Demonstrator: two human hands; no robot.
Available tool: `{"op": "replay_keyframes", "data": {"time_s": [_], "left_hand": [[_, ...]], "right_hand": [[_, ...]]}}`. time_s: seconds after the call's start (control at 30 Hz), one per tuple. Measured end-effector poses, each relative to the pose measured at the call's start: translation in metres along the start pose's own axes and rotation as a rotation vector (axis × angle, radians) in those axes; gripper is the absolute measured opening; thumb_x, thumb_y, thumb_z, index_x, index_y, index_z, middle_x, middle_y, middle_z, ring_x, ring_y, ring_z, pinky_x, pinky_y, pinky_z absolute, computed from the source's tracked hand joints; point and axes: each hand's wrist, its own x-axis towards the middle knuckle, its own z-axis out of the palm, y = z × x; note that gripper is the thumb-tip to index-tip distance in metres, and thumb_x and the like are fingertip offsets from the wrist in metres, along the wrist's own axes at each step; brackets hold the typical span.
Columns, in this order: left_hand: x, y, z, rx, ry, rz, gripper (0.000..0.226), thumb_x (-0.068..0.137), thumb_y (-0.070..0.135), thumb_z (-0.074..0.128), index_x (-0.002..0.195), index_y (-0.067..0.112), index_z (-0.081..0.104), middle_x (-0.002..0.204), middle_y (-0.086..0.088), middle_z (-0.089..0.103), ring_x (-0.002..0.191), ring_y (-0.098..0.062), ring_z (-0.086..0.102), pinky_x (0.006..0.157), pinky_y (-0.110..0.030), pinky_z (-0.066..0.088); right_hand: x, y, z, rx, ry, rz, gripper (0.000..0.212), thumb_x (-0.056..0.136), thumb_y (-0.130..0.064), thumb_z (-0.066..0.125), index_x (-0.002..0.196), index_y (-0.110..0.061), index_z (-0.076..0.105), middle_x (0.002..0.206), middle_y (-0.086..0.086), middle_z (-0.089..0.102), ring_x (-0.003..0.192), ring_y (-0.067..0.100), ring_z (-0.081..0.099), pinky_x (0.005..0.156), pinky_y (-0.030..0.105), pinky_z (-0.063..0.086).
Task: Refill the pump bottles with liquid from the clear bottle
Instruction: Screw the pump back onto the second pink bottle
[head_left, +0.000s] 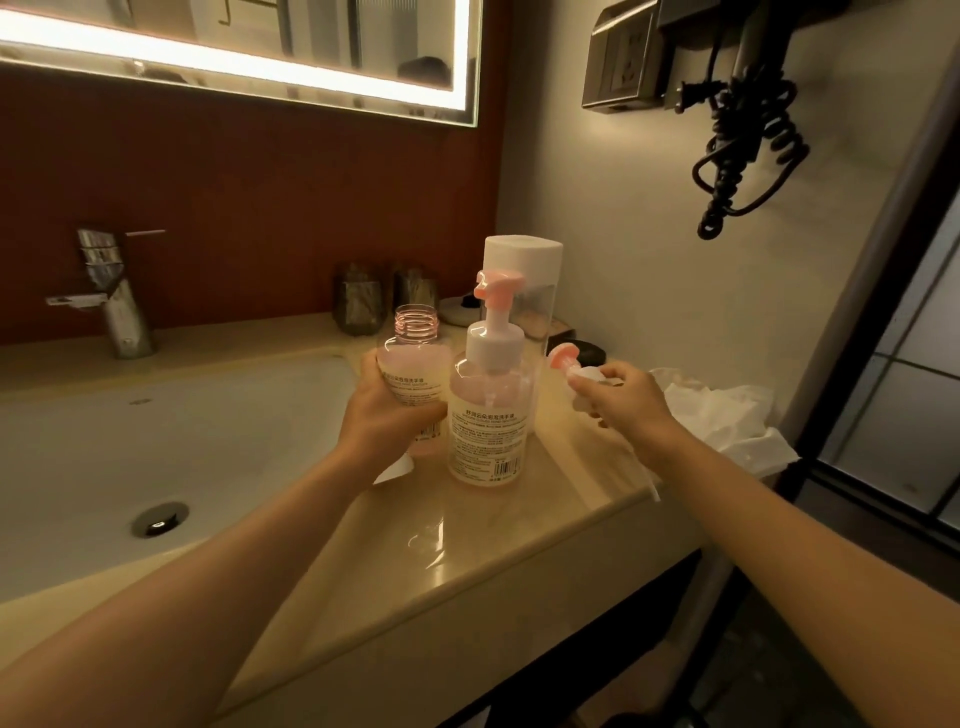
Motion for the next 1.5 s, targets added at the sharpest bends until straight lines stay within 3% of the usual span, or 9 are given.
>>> {"op": "replay_keyframes", "data": {"time_s": [0.13,0.33,0.43,0.57,0.67,0.83,1.0,1.23,1.5], "left_hand": [[-0.026,0.005,-0.012,0.015,0.0,0.009,0.066,0.068,0.007,0.078,0.12,0.02,0.038,0.108,-0.002,0.057,0.098,-0.018,0.056,0.061,-0.018,0.044],[-0.073,0.013,-0.025,0.082,-0.025,0.053,0.07,0.067,0.016,0.08,0.122,0.023,0.039,0.102,0.007,0.056,0.092,-0.013,0.056,0.062,-0.018,0.045],[-0.091,0.016,-0.024,0.127,-0.023,0.08,0.067,0.066,0.02,0.081,0.116,0.029,0.038,0.095,0.015,0.053,0.087,-0.009,0.055,0.064,-0.02,0.046],[-0.107,0.02,-0.021,0.174,0.008,0.111,0.066,0.064,0.022,0.082,0.111,0.029,0.037,0.1,0.008,0.055,0.092,-0.015,0.056,0.075,-0.035,0.051],[-0.11,0.021,-0.021,0.206,0.025,0.139,0.067,0.063,0.025,0.082,0.113,0.026,0.037,0.099,0.009,0.054,0.09,-0.014,0.054,0.072,-0.033,0.049],[-0.11,0.021,-0.021,0.226,0.029,0.156,0.072,0.063,0.028,0.082,0.119,0.022,0.038,0.1,0.01,0.053,0.09,-0.013,0.054,0.07,-0.029,0.048],[-0.11,0.019,-0.022,0.212,0.016,0.159,0.072,0.063,0.028,0.082,0.12,0.024,0.038,0.101,0.011,0.053,0.092,-0.012,0.054,0.072,-0.028,0.048],[-0.109,0.016,-0.022,0.213,0.021,0.16,0.07,0.062,0.03,0.082,0.117,0.026,0.039,0.095,0.014,0.052,0.087,-0.011,0.055,0.069,-0.027,0.049],[-0.106,0.011,-0.021,0.181,0.017,0.162,0.07,0.061,0.032,0.081,0.117,0.028,0.038,0.101,0.008,0.058,0.091,-0.015,0.06,0.077,-0.039,0.054]], "right_hand": [[-0.034,-0.016,-0.011,0.145,0.029,-0.01,0.03,0.084,-0.035,0.063,0.104,-0.014,0.054,0.103,0.007,0.061,0.087,0.02,0.059,0.062,0.024,0.048],[-0.088,-0.056,-0.007,0.278,0.009,-0.079,0.027,0.087,-0.033,0.06,0.104,-0.012,0.055,0.087,0.001,0.062,0.08,0.016,0.059,0.072,0.027,0.051],[-0.104,-0.08,-0.003,0.304,0.027,-0.124,0.034,0.087,-0.034,0.06,0.11,-0.01,0.055,0.095,0.004,0.064,0.083,0.019,0.061,0.073,0.027,0.051],[-0.116,-0.107,0.002,0.349,0.059,-0.162,0.038,0.086,-0.034,0.062,0.115,-0.01,0.054,0.109,0.008,0.063,0.095,0.023,0.062,0.08,0.03,0.054],[-0.121,-0.127,0.006,0.427,0.09,-0.193,0.037,0.086,-0.033,0.061,0.115,-0.012,0.052,0.111,0.006,0.062,0.093,0.017,0.062,0.082,0.03,0.054],[-0.117,-0.158,0.013,0.498,0.237,-0.357,0.045,0.085,-0.031,0.063,0.122,-0.013,0.046,0.11,0.001,0.06,0.079,0.007,0.062,0.062,0.014,0.051],[-0.104,-0.171,0.02,0.552,0.321,-0.408,0.047,0.084,-0.03,0.065,0.123,-0.013,0.043,0.121,0.007,0.059,0.098,0.018,0.063,0.077,0.02,0.054],[-0.115,-0.143,0.056,0.425,0.144,-0.461,0.041,0.084,-0.024,0.065,0.118,-0.013,0.043,0.119,0.009,0.058,0.098,0.019,0.062,0.077,0.023,0.055],[-0.128,-0.104,0.079,0.266,-0.025,-0.461,0.043,0.085,-0.027,0.063,0.121,-0.016,0.042,0.125,0.005,0.058,0.106,0.017,0.061,0.084,0.026,0.051]]}}
